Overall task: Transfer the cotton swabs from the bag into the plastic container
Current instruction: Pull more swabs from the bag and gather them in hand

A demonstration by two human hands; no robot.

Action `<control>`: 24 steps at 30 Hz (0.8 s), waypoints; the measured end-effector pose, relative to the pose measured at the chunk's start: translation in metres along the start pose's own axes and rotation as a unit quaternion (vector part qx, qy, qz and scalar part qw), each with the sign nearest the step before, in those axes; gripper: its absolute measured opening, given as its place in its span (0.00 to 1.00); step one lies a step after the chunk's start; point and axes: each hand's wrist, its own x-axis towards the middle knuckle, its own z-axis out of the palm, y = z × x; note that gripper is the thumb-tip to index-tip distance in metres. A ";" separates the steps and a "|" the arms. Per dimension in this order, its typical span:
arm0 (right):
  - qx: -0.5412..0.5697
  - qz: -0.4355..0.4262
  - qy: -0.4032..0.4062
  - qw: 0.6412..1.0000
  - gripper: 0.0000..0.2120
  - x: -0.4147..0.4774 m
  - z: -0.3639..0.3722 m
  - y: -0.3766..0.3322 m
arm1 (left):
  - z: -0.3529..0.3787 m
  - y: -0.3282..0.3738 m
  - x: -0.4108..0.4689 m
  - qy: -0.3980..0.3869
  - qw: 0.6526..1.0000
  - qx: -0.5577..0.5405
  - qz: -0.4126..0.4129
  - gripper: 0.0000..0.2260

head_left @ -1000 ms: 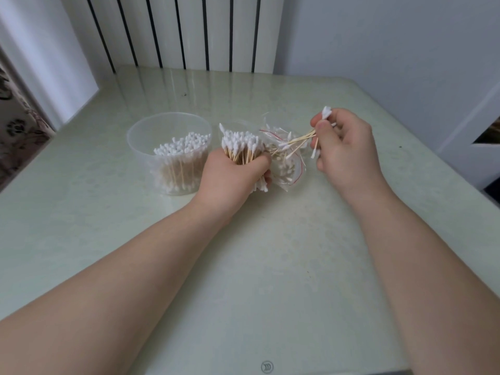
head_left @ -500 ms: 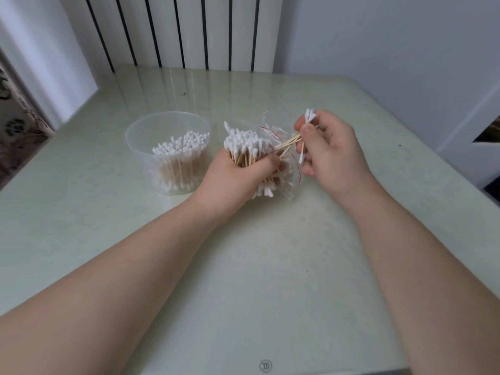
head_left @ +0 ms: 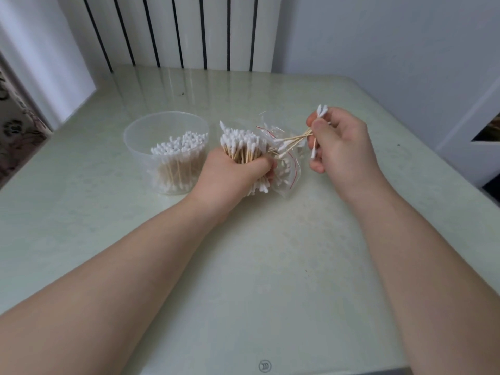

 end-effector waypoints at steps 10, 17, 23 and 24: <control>-0.131 -0.033 -0.124 0.983 0.07 0.000 0.008 0.018 | 0.003 0.003 -0.006 -0.058 0.997 -0.056 -0.002 0.07; -0.065 -0.008 -0.066 0.996 0.10 0.000 0.007 0.014 | 0.004 0.002 -0.003 -0.051 0.998 0.030 0.000 0.08; 0.000 0.016 0.010 1.000 0.09 0.000 0.005 0.002 | 0.004 0.004 -0.002 -0.039 0.998 0.044 -0.019 0.09; 0.016 0.020 0.020 0.999 0.09 -0.001 0.005 0.001 | 0.003 0.003 -0.002 -0.034 0.998 0.042 -0.022 0.08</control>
